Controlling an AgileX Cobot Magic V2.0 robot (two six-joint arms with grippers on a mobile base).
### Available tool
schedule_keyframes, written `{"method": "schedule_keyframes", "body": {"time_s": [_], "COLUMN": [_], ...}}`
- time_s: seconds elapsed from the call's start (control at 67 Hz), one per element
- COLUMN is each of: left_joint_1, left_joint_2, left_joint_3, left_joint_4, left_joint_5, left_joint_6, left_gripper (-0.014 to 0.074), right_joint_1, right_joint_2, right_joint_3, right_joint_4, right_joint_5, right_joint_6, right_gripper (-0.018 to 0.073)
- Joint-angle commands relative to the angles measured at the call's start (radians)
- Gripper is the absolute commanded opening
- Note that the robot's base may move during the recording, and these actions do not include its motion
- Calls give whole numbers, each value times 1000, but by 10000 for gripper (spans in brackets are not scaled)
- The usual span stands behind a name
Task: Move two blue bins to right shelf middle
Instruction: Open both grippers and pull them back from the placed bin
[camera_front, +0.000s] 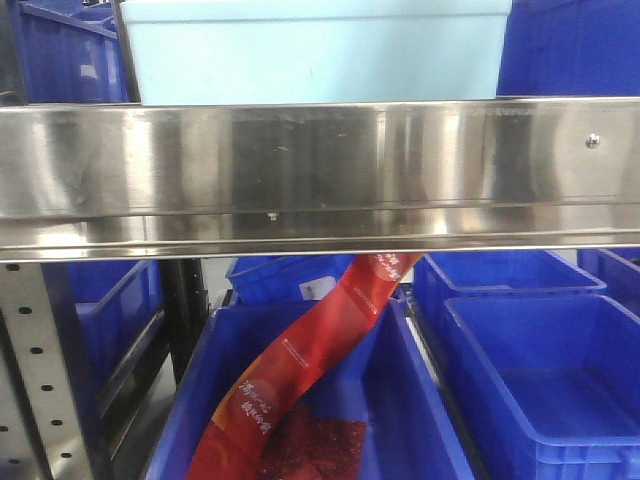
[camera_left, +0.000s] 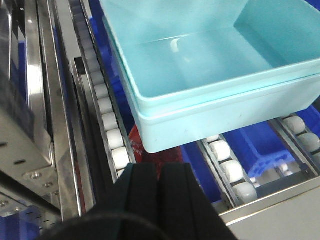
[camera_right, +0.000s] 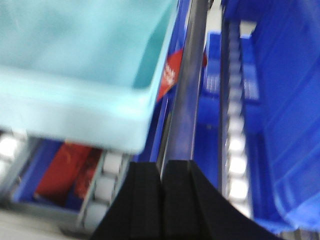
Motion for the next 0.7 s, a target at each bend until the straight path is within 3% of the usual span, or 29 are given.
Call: {"method": "schedule_keyframes", "body": {"time_s": [0.0,0.283,0.507,0.686], "left_joint_1": [-4,-4,-4,-4], "left_joint_2": [-101,-450,-754,-982], "left_joint_3": [135,661,951,1084], "left_joint_4": [3,4,15,69], "left_joint_5": [-135,-524,-660,-714], "left_joint_6": [-19,-45,-45,-45], "left_gripper": [-111,-111,-111,-111], "right_joint_1": [0,0,0,0], "right_joint_2": [-71,-388,-688,-968], "right_joint_3": [128,632,905,995], "right_joint_4": [-15,-15,-15,-15], "right_joint_5": [-102,-415,-556,-649], "right_joint_6": [-6,-6,-6,-6], "right_gripper": [-162,-162,-162,-162]}}
